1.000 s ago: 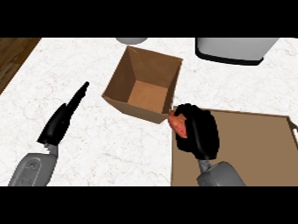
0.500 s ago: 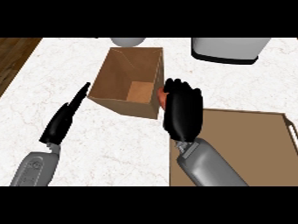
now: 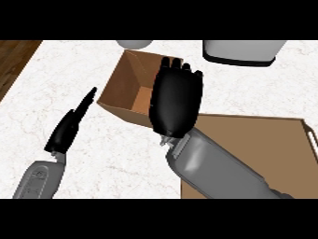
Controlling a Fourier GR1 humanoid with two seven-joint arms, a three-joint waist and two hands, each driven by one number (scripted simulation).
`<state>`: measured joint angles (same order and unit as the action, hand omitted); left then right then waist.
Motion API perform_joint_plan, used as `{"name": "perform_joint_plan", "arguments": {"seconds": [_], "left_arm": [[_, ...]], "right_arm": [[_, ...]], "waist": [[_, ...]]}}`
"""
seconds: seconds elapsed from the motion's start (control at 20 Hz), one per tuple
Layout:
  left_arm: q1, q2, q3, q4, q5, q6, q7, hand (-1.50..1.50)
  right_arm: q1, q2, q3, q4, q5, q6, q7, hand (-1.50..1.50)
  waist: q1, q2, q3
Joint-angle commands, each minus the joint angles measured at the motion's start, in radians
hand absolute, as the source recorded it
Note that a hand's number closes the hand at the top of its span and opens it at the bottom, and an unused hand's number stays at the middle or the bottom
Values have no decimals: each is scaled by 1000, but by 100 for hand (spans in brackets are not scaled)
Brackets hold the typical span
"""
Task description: Pick the sweet potato from the tray and place it in the cardboard box
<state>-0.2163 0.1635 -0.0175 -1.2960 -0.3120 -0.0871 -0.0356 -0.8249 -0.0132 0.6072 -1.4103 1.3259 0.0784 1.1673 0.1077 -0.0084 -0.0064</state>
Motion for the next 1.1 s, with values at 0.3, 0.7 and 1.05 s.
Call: {"name": "perform_joint_plan", "arguments": {"seconds": [0.3, 0.7, 1.05], "left_arm": [[-9, 15, 27, 9, 7, 7, -17, 0], [-10, 21, 30, -24, 4, 6, 26, 0], [-10, 25, 45, 1, 16, 3, -7, 0]], "right_arm": [[-98, 12, -21, 150, -245, 83, 293, 150], [-138, 12, -20, 297, -540, -155, 171, -150], [-104, 13, -45, 223, -418, -565, -4, -150]], "waist": [[-30, 13, 4], [-26, 18, 6], [-30, 22, 8]]}}
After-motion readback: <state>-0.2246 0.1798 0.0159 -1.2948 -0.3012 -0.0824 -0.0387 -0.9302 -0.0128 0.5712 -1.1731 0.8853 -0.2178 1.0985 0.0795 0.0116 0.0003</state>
